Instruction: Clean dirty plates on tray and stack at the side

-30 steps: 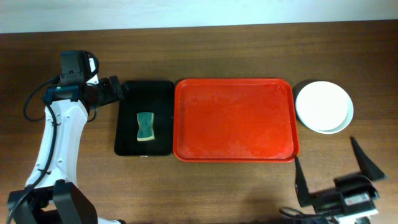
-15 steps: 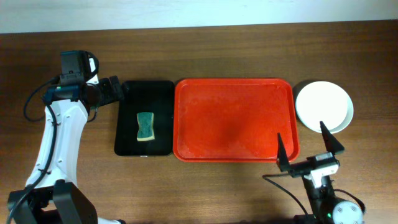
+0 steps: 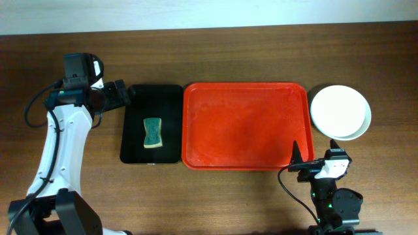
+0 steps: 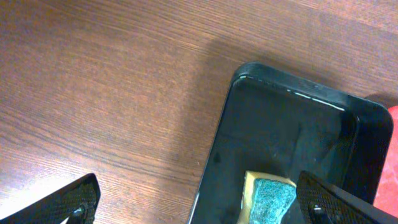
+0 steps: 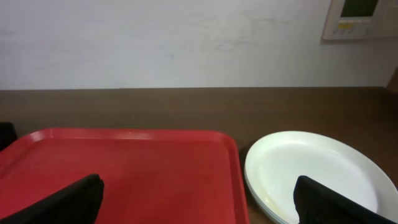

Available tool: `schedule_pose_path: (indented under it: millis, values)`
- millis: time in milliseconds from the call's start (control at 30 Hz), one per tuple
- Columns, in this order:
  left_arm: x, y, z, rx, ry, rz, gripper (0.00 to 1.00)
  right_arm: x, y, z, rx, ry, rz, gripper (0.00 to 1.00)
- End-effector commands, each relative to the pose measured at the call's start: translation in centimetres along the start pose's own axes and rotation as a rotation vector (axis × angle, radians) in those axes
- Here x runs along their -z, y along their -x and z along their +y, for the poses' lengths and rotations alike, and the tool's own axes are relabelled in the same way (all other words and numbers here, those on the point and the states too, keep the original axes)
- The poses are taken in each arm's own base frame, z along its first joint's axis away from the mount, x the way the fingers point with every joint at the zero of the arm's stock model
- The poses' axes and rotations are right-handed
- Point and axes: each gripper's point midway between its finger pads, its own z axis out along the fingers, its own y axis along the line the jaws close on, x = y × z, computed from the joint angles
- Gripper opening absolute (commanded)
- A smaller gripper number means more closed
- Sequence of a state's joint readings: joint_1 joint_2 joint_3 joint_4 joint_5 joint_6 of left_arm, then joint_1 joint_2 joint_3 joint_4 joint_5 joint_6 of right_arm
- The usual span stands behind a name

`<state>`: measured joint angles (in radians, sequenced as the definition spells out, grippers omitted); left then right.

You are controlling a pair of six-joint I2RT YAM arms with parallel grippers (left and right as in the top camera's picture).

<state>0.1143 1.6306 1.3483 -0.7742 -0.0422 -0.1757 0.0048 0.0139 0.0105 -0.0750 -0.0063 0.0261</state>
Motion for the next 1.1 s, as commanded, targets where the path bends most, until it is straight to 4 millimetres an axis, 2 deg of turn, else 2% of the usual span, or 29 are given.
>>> schedule_pose_path:
  millis: [0,967,1033,1067]
  values:
    - [0.4,0.5,0.1,0.0,0.005,-0.017,0.99,0.0,-0.2,-0.1,-0.008,-0.012,0.002,0.98]
    - [0.2,0.5,0.1,0.0,0.006,-0.014,0.99,0.0,-0.2,-0.1,-0.008,-0.012,0.002,0.99]
    - [1.0,0.8,0.1,0.001,0.003,-0.033,0.99,0.0,-0.2,-0.1,-0.008,-0.012,0.002,0.98]
    - [2.1,1.2,0.1,0.002,-0.003,-0.062,0.99,0.0,-0.2,-0.1,-0.008,-0.012,0.002,0.98]
